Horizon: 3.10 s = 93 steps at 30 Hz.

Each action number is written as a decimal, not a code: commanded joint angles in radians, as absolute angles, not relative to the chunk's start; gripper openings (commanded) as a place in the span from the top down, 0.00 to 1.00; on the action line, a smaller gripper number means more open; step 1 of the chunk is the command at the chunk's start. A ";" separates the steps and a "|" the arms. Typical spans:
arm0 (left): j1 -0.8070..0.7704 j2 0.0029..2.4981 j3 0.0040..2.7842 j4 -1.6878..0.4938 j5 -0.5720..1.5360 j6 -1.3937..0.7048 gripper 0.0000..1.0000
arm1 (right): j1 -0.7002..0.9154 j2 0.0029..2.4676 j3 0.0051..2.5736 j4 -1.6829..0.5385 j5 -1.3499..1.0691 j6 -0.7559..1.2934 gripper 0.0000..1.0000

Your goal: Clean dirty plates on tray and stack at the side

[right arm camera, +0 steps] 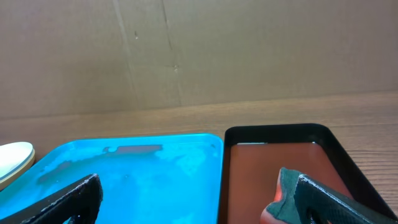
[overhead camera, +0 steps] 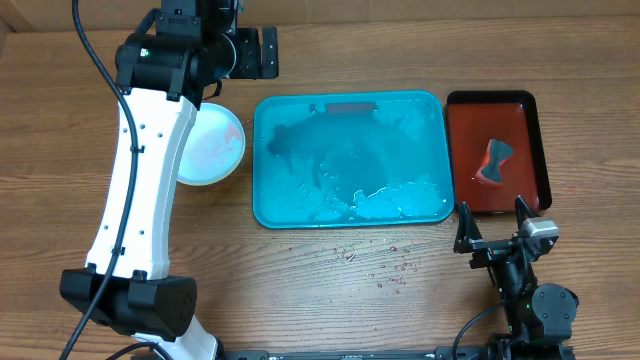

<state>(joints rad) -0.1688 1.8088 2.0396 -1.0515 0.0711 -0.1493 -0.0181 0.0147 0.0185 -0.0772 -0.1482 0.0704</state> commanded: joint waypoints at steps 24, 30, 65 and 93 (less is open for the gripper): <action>-0.152 1.683 1.960 -1.062 -0.050 0.042 0.00 | -0.011 0.003 0.008 -0.073 -0.128 0.071 0.00; -0.034 1.335 1.390 -0.670 0.200 0.187 0.00 | -0.011 0.003 0.008 -0.073 -0.128 0.071 0.00; 0.019 0.003 0.005 -0.073 0.064 0.172 0.01 | -0.011 0.003 0.008 -0.073 -0.128 0.071 0.00; 0.019 0.005 0.005 -0.073 0.063 0.172 0.00 | -0.011 0.003 0.008 -0.073 -0.128 0.071 0.00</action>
<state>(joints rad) 0.0151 0.0166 0.0109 -0.0742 0.0704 0.1680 -0.0170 0.0109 0.0185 -0.0780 -0.1379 0.0711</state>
